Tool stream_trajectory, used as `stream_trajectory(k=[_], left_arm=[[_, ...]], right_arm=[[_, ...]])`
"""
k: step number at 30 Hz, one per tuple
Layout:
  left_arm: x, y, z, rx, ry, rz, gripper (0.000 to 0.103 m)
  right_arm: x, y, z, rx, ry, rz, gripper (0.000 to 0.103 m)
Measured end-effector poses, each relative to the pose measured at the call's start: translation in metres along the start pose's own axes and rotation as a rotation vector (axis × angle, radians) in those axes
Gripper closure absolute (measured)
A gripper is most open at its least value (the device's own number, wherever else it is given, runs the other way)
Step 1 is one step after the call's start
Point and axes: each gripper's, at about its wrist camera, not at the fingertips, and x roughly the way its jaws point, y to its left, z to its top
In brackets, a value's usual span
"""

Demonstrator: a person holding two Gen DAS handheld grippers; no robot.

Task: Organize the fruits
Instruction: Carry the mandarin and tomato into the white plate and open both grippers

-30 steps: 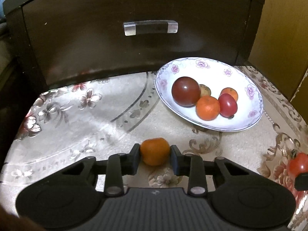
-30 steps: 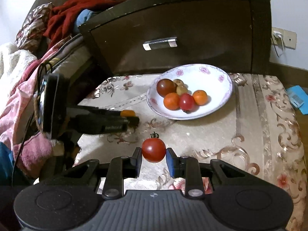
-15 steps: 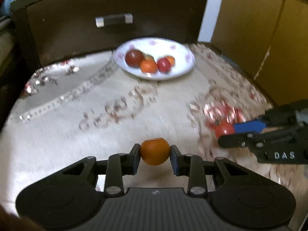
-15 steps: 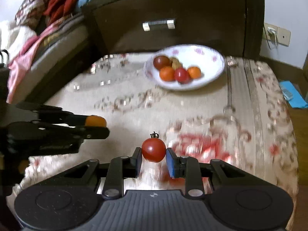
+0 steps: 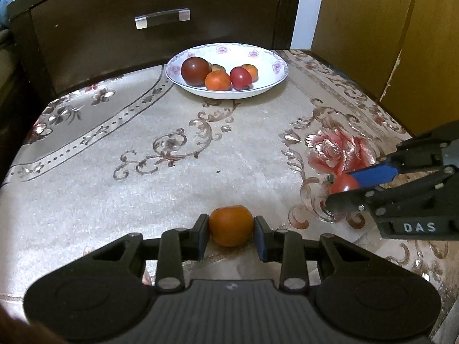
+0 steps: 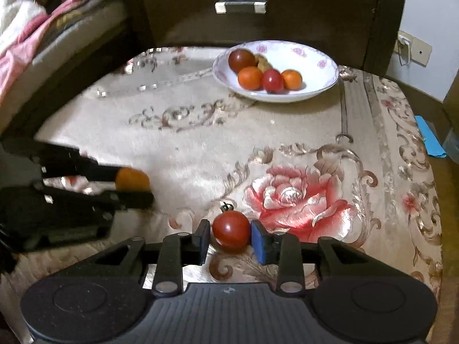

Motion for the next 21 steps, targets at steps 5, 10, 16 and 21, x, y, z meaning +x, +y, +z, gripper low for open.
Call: stream_trajectory(k=[5,10,16,21], left_arm=[[0.000,0.008,0.013,-0.074,0.003,-0.030,0.064],[-0.004,0.011,0.044,-0.113,-0.059,-0.052,0.064],[0.013,0.014,0.090,-0.097,-0.109,-0.041,0.064],[0.038,0.021,0.113,-0.079,-0.110,-0.014,0.064]], right_arm=[[-0.010,-0.007,0.004,0.033,-0.026,0.047,0.081],[-0.026,-0.021,0.034,0.099,-0.126,0.085,0.081],[-0.021,-0.050,0.072,0.156,-0.209,0.062,0.081],[-0.003,-0.064,0.092,0.137,-0.211,0.032,0.081]])
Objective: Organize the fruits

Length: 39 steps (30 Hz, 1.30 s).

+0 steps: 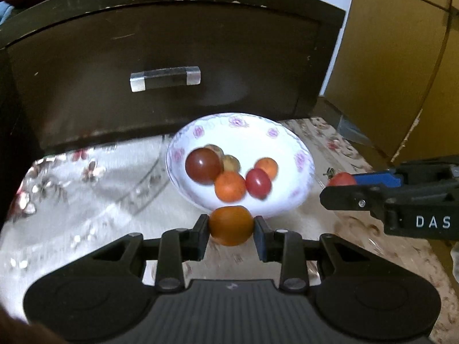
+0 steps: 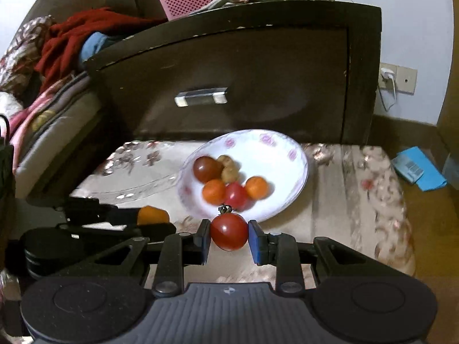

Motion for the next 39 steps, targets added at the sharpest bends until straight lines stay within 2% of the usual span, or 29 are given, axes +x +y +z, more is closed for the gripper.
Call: stream_trajectory(k=[13,23,29,36,39], left_arm=[[0.037,0.006,0.026,0.036,-0.016,0.032,0.064],[0.035,0.007,0.030,0.014,-0.036,0.033,0.063],[0.025,0.004,0.030,0.005,-0.039,0.052,0.062],[-0.002,-0.003,0.022,-0.013,-0.061,0.056,0.052],[-0.014,-0.006,0.017,-0.021,-0.065,0.059,0.041]], right_arm=[[0.042,-0.003,0.017,-0.050,0.008,-0.017,0.079],[0.038,-0.013,0.028,-0.029,-0.038,-0.037,0.076],[0.032,-0.011,0.024,-0.013,-0.034,-0.039,0.076],[0.012,0.000,0.012,-0.001,-0.035,-0.048,0.074],[0.004,0.006,0.009,0.000,-0.039,-0.051,0.073]])
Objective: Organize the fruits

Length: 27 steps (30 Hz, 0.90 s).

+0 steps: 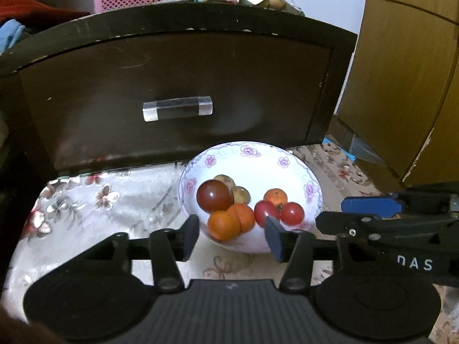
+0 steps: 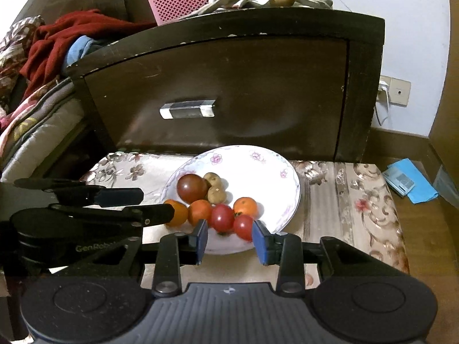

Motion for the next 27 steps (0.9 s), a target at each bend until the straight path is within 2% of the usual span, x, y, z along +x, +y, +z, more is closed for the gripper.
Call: stream_trajectory(k=[5,10,14,19,23,27], left_arm=[[-0.023,-0.002,-0.007,0.004,-0.021,0.032,0.034],[-0.048,0.004,-0.013,-0.029,-0.059,0.068,0.017],[-0.065,0.006,-0.023,-0.037,-0.071,0.095,0.012],[-0.081,0.004,-0.037,-0.023,-0.078,0.139,0.000],[-0.096,0.004,-0.049,-0.020,-0.089,0.165,0.000],[-0.106,0.006,-0.062,-0.052,-0.083,0.171,0.000]], right_arm=[[-0.016,0.012,-0.003,-0.011,-0.013,-0.012,0.071],[-0.035,0.025,-0.009,-0.028,-0.036,-0.030,0.065],[-0.047,0.033,-0.015,-0.033,-0.036,-0.040,0.065],[-0.061,0.045,-0.024,-0.047,-0.040,-0.062,0.065],[-0.072,0.056,-0.033,-0.080,-0.056,-0.102,0.065],[-0.079,0.061,-0.041,-0.076,-0.046,-0.101,0.064]])
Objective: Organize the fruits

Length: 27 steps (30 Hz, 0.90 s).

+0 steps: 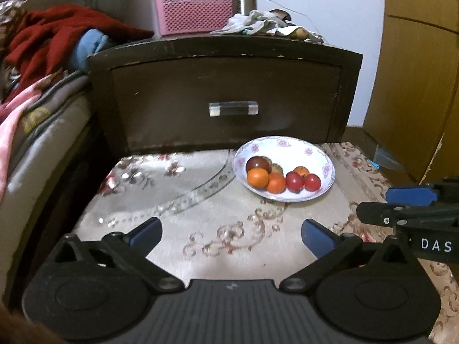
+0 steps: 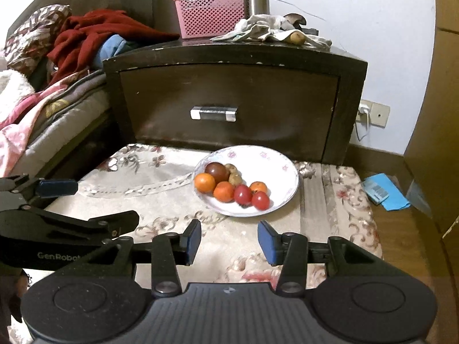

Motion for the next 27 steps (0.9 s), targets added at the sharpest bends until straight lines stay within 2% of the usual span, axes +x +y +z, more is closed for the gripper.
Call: stream_trajectory(k=[4,10,21,27], left_arm=[[-0.007,-0.002,-0.013,0.025,0.033,0.031,0.000],[-0.019,-0.005,-0.022,0.027,0.036,0.024,0.000],[-0.019,-0.011,-0.031,0.033,0.084,0.016,0.000],[-0.021,-0.010,-0.034,-0.004,0.101,0.006,0.000]], right_arm=[[-0.005,0.004,-0.009,0.005,0.017,0.013,0.064],[-0.016,0.009,-0.025,0.017,0.039,0.022,0.064],[-0.026,0.014,-0.040,0.025,0.061,0.016,0.064],[-0.030,0.016,-0.045,0.031,0.069,0.015,0.064]])
